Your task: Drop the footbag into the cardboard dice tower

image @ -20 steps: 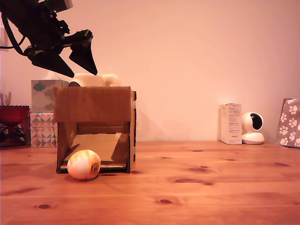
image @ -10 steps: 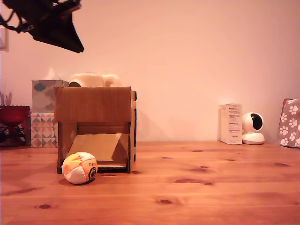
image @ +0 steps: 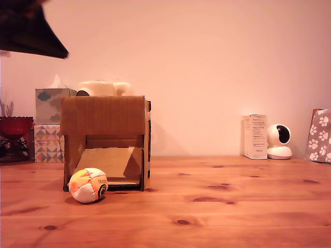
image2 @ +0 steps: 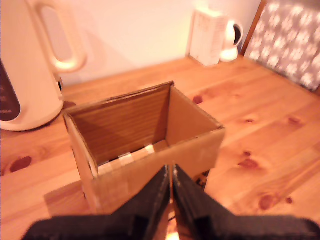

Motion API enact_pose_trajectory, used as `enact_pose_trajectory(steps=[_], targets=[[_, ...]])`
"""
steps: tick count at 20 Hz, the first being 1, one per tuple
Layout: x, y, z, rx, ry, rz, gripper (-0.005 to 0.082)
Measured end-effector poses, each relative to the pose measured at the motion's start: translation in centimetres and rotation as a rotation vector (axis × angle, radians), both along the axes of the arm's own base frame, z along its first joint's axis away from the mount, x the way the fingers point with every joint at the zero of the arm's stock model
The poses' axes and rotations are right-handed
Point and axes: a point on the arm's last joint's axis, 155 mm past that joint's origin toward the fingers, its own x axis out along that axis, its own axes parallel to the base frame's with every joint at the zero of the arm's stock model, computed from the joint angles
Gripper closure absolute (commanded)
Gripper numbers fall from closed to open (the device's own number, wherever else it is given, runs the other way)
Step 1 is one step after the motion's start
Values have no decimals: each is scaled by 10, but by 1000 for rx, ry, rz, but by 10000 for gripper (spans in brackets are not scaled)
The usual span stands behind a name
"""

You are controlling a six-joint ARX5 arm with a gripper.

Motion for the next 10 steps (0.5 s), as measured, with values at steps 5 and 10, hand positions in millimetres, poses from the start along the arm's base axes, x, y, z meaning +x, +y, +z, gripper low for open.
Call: enact_pose_trajectory(steps=[5,10], targets=[[-26,12,-28,-42,29,40,770],[-41,23,-34,-56,35,81,770]])
